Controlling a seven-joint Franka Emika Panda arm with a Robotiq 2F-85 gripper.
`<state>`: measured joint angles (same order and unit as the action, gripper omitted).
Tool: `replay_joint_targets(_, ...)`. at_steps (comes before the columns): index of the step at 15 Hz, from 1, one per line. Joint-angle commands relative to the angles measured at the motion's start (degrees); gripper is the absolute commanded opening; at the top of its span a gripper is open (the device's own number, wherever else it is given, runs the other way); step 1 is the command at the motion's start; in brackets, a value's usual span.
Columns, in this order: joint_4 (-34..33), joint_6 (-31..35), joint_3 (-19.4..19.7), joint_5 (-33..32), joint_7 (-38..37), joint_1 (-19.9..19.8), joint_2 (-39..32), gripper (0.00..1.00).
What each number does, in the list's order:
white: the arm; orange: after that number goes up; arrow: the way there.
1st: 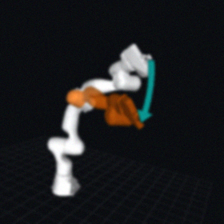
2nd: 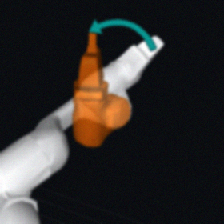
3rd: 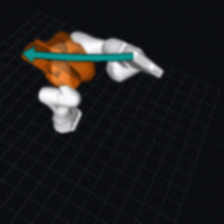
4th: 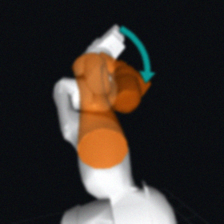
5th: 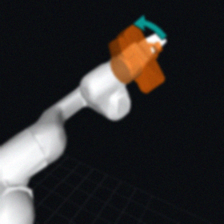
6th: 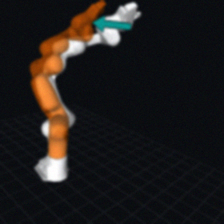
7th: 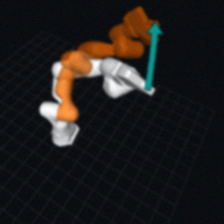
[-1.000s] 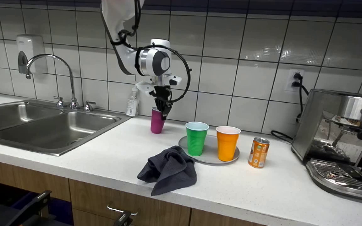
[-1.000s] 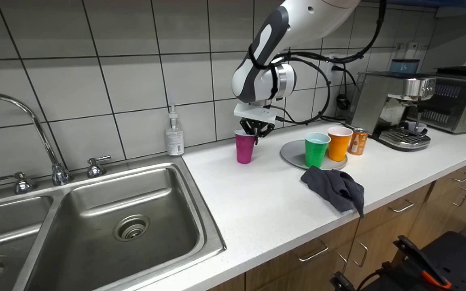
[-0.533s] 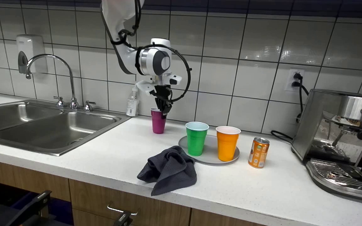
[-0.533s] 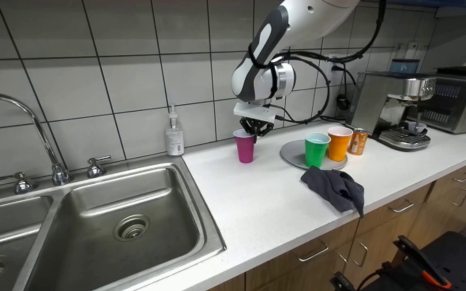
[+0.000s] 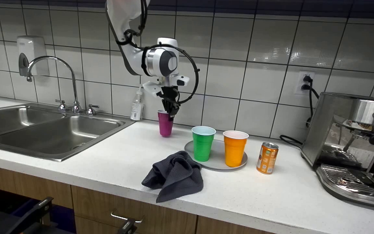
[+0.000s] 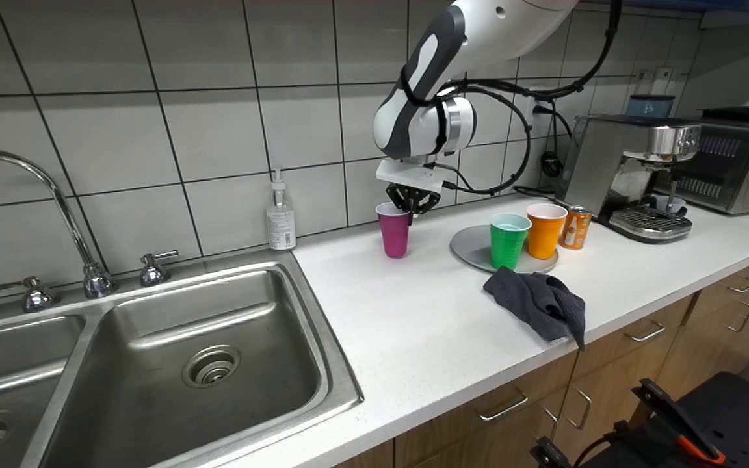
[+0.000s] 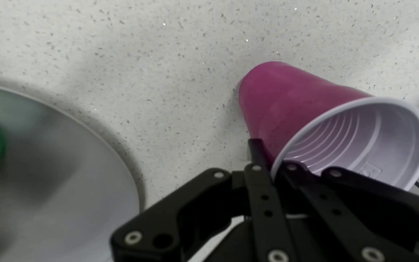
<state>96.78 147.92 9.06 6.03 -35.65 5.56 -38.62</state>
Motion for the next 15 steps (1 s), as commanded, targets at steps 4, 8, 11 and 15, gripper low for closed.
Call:
replay_joint_targets(4, -1.6, -1.5, 0.1, 0.2, 1.4, -2.1, 0.8, 0.01)
replay_joint_targets(8, -2.1, -1.3, 0.5, 0.4, 1.5, -3.4, 1.0, 0.01)
replay_joint_targets(11, -2.0, -1.1, 0.7, 0.8, 1.6, -4.6, 1.5, 0.01)
replay_joint_targets(15, -2.0, -0.9, 1.2, 0.9, 1.5, -5.9, 2.0, 0.01)
